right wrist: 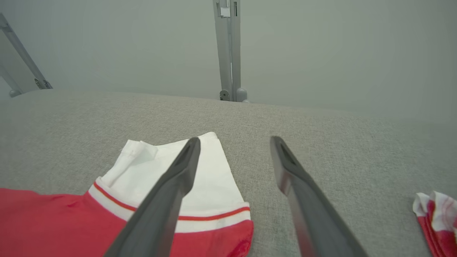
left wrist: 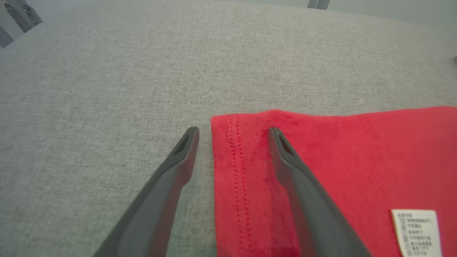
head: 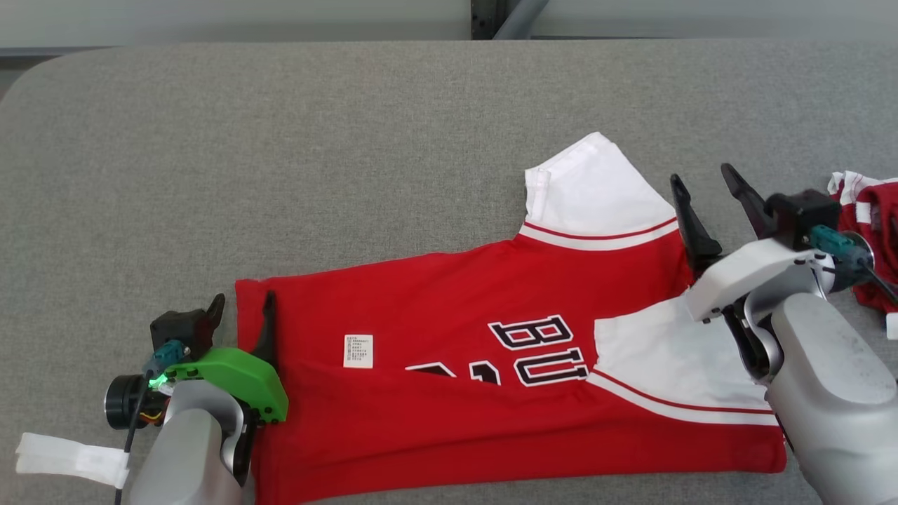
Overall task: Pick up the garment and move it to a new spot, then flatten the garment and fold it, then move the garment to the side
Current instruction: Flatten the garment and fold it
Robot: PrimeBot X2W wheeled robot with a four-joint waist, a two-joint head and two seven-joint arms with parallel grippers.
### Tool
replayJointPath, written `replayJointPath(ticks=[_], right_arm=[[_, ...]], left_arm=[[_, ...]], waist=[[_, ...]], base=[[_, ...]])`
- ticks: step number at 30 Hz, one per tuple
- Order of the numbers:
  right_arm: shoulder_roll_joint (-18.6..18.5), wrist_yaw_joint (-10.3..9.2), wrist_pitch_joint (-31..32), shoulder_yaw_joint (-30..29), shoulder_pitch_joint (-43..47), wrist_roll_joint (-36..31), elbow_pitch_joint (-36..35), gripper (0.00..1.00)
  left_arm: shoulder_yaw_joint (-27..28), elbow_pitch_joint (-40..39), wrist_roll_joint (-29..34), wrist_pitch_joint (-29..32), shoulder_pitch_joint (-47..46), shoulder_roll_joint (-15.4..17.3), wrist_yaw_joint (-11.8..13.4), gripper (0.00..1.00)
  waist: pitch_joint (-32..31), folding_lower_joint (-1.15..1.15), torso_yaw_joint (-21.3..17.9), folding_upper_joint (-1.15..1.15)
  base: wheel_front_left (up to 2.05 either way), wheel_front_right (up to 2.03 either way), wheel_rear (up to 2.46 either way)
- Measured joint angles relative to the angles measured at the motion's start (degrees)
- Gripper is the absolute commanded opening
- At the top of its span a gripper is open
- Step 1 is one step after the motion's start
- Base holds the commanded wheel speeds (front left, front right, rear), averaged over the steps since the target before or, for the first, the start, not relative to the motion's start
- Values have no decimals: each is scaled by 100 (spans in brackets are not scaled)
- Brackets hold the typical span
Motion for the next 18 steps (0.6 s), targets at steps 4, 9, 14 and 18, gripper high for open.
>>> replayJointPath(ticks=[4, 9, 14, 18], right_arm=[[-52, 0, 24, 322, -447, 97, 275, 100], [-203, 0, 448, 879, -1216, 222, 623, 100], [-377, 0, 1056, 1427, -1864, 464, 981, 100], [-458, 0, 1503, 1826, -2241, 646, 1278, 100]], left_arm=[[38, 260, -41, 0, -225, 3, 0, 100], [-1, 300, -55, -4, -337, -15, -5, 92], [-174, 309, -54, -5, -526, -63, -21, 0], [-318, 264, -55, -5, -622, -116, -23, 0]], waist=[[176, 0, 35, 0], [350, 0, 93, 0], [502, 0, 196, 0], [607, 0, 311, 0]], base=[[0, 0, 0], [0, 0, 0], [0, 0, 0], [0, 0, 0]])
